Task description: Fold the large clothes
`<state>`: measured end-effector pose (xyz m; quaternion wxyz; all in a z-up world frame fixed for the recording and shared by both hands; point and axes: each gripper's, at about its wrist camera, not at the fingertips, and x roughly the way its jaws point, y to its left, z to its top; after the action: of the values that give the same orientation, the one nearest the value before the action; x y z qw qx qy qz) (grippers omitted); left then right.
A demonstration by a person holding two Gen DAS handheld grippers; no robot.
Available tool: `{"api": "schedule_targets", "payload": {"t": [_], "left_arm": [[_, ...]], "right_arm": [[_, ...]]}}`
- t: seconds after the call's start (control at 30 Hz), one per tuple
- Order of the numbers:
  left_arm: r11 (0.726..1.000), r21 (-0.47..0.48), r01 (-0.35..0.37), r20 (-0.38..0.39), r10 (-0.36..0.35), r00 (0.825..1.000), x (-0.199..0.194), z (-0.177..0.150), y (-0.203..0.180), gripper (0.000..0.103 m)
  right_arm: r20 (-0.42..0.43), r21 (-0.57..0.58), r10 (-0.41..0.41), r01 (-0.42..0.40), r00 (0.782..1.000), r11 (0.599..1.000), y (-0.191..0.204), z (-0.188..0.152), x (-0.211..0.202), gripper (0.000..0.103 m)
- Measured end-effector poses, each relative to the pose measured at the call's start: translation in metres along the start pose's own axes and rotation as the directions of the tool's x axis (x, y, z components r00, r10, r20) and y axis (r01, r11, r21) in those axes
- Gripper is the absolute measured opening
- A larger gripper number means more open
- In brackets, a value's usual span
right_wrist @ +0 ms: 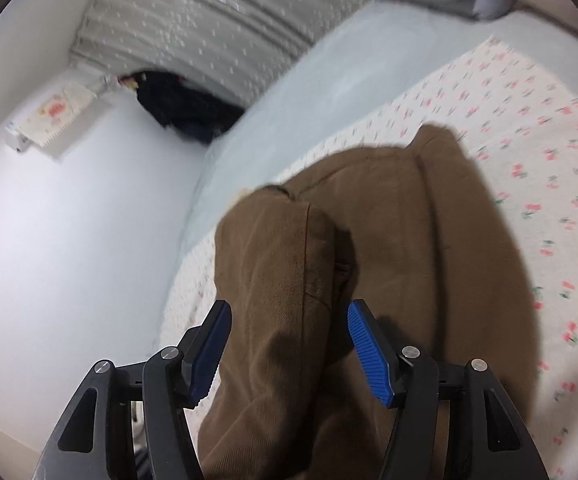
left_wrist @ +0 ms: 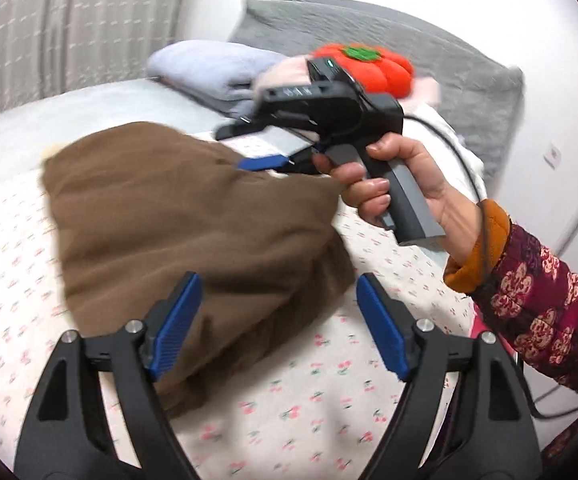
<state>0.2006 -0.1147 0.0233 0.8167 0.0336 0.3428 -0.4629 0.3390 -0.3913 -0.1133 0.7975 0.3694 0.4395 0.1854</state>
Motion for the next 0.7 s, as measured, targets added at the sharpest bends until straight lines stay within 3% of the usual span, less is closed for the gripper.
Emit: {"api": "schedule_targets", "payload": {"t": [0.1,0.23,0.27,0.3,0.37,0.4,0.47,0.57,0.7], "left_arm": [[0.994,-0.09,-0.062,0.015,0.064,0.998,-0.011,0.003,0.036,0.082],[0.962,-0.21,-0.177,0.001,0.181,0.983,-0.011,-0.003,0.089,0.082],[0.949,-0.236,-0.207,-0.002,0.212,0.977,-0.006,-0.003,0.101,0.082],[0.933,-0.267,-0.239,0.0,0.248,0.969,-0.002,-0.003,0.113,0.082],[0.902,-0.314,-0.296,-0.011,0.308,0.951,0.009,-0.006,0.134,0.077],[0.892,-0.331,-0.307,-0.014,0.32,0.947,0.015,-0.005,0.143,0.073],[0.88,-0.35,-0.322,-0.02,0.336,0.941,0.024,0.0,0.151,0.064],[0.895,-0.339,-0.29,0.02,0.315,0.949,0.034,0.008,0.143,0.064],[0.932,-0.282,-0.229,0.015,0.243,0.97,0.061,0.017,0.113,0.064]], "right_arm": [[-0.056,0.005,-0.038,0.039,0.998,0.999,0.003,0.018,0.029,0.062],[-0.177,-0.015,-0.067,0.065,0.982,0.998,0.011,0.03,0.065,0.06],[-0.189,-0.043,-0.106,0.1,0.976,0.994,0.016,0.03,0.073,0.039],[-0.187,-0.086,-0.141,0.126,0.972,0.988,0.024,0.029,0.077,0.028],[-0.129,-0.181,-0.188,0.163,0.974,0.97,0.047,0.025,0.07,0.016],[-0.077,-0.224,-0.189,0.167,0.979,0.96,0.061,0.021,0.061,0.015],[0.006,-0.273,-0.115,0.113,0.993,0.955,0.083,0.014,0.032,0.012],[0.05,-0.275,-0.075,0.086,0.996,0.958,0.083,0.011,-0.002,0.012],[0.076,-0.162,-0.065,0.077,0.995,0.984,0.025,0.004,-0.028,0.012]]}}
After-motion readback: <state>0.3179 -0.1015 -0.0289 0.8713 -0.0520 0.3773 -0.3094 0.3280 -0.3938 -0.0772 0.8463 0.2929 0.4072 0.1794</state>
